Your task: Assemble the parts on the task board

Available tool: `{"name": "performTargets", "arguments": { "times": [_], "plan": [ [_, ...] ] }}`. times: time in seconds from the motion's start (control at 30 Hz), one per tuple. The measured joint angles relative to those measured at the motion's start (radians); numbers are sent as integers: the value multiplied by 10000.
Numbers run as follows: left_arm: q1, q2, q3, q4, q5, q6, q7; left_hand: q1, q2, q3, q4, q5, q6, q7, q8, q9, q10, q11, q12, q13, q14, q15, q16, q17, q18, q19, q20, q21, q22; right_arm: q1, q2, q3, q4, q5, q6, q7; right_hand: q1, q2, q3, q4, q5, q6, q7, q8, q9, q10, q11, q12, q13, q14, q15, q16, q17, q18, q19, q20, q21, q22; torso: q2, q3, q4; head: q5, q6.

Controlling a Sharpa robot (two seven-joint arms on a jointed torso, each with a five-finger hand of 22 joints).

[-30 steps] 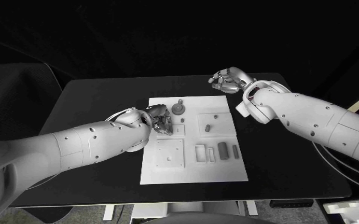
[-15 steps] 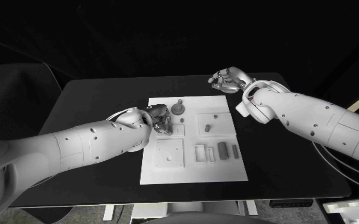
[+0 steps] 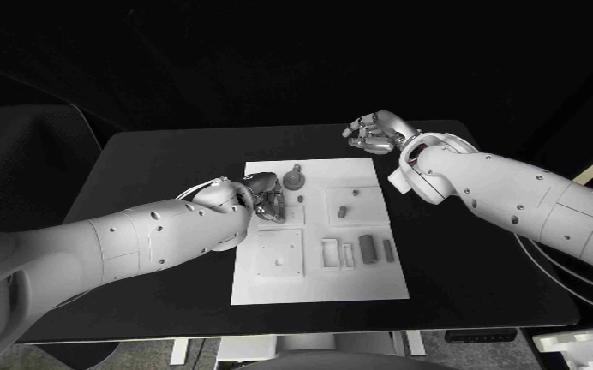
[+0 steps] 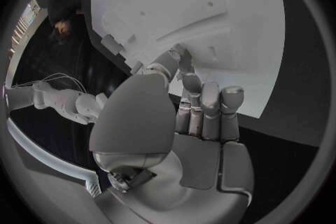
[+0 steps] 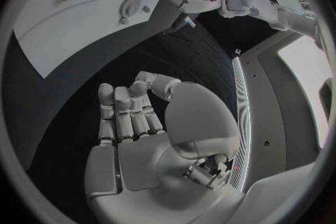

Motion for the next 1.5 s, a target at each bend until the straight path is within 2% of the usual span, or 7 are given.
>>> {"name": "performTargets", "arguments": {
  "times": [0.27, 0.37, 0.5, 0.8, 1.07, 1.5],
  "plan": [
    [18, 63, 16, -50, -16, 162, -84, -93, -13, 13, 13, 0, 0, 0, 0, 190, -5, 5, 0, -19, 1, 1, 0, -24, 2, 0, 0, 0, -11, 0, -7, 0, 8, 0, 4, -11, 0, 0, 0, 0, 0, 16, 14, 0, -1, 0, 0, 0, 1, 0, 0, 0, 0, 0, 0, 0, 0, 0, 0, 0, 0, -17, -2],
    [28, 75, 21, -74, -19, 234, -129, -181, -8, -36, 43, -1, 0, 0, -3, 204, -66, 65, -59, -40, 1, 1, 0, -50, 3, -2, 2, 0, -25, 0, -9, 0, 14, 0, 5, -15, 0, 0, 0, 0, 0, 33, 29, 0, -1, 0, 0, 0, 1, 0, 0, 0, 0, 0, 0, 0, 0, 0, 0, 0, -1, -20, -12],
    [35, 84, 27, -82, -21, 289, -174, -216, -20, -132, -10, -1, -3, 4, -140, 172, -78, 76, -60, -62, 0, 0, 0, -80, 5, -3, 3, 0, -37, 0, -12, 0, 28, 0, 6, -20, 0, 0, 0, 0, 0, 33, 28, 0, -1, 0, 0, 0, -8, 0, 0, 0, 0, -1, 0, 0, 0, -9, -1, 5, -2, -20, -21],
    [24, 85, 14, -90, -31, 420, -251, -516, 15, -443, -247, 3, -497, 464, -517, -25, -172, 96, -116, -100, -76, 62, 9, -191, 8, -20, 16, 0, -90, 0, -22, 0, 28, 0, 8, -27, 0, 0, 0, 0, 0, 46, 15, 0, -2, 0, 0, 0, -7, 0, 0, 0, 0, -1, 0, 0, 0, -8, -1, 5, -2, -40, -26],
    [10, 71, 5, -75, -33, 485, -245, -513, -35, -520, -327, 3, -997, 390, -629, -86, -242, 162, -116, -115, -112, 36, 40, -228, 15, -76, -5, 0, -108, 1, -25, 0, 31, 0, 12, -32, 0, 0, 0, 0, 0, 46, 15, 0, 0, 0, 0, 0, -7, 0, 0, 0, 0, -1, 0, 0, 0, -8, -1, 5, 2, -42, -27],
    [-5, 45, -7, -63, -35, 367, -137, -512, -35, -548, -355, 3, -1084, 322, -679, -165, -246, 157, -116, -114, -111, 37, 40, -242, 23, -77, -4, 0, -107, 1, -34, 0, 31, 0, 25, -43, 0, 0, -1, 1, 0, 46, 13, 0, 5, 0, 0, 0, -6, 0, 0, 0, 0, -1, 0, 0, 0, -7, 0, 1, 2, -35, -16]
  ]
}}
